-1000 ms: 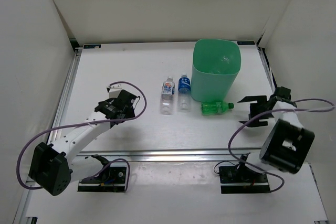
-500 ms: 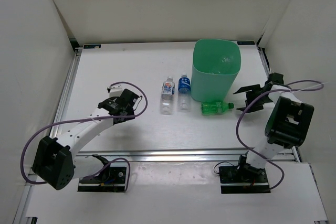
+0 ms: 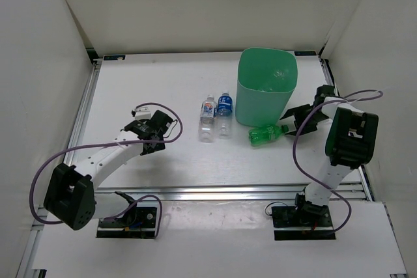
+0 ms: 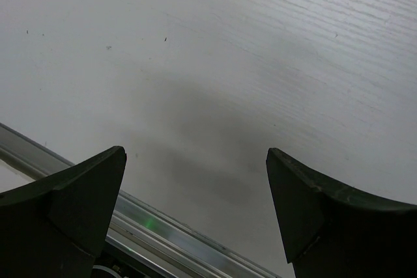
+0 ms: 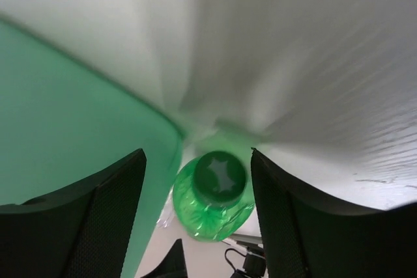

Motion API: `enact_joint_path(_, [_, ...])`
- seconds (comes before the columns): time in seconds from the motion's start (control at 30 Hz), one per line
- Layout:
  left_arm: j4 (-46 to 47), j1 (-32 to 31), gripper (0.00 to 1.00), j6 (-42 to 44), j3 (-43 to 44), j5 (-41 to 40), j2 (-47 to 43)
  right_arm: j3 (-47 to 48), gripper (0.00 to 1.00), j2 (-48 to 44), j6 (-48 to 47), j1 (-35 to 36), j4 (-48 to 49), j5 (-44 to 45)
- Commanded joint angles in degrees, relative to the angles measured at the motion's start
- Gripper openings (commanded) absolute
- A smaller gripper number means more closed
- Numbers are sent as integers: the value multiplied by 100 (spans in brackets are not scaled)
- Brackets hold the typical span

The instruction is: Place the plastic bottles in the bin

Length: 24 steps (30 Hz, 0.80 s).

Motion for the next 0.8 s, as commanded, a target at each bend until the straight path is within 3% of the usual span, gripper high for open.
enact_joint_path(0.0, [-194,18,100,-173,192,-197,-28,157,68,110,36,6,-263,267])
enact_joint_path(0.13, [-317,18,100,-296,244,-250,77,157,57,233,-17,6,-377,321])
enact_joint_path(0.4, [-440,18,100,-411,244,-302,183,-10,18,92,-17,6,-649,627])
enact_joint_path(0.53, [-379,18,100,-411,244,-302,235,-10,10,-250,-245,6,-904,883])
enact_joint_path(0.77, [-221,18,100,-411,244,-250,288,-10,4,-1436,-517,6,-1493,1217])
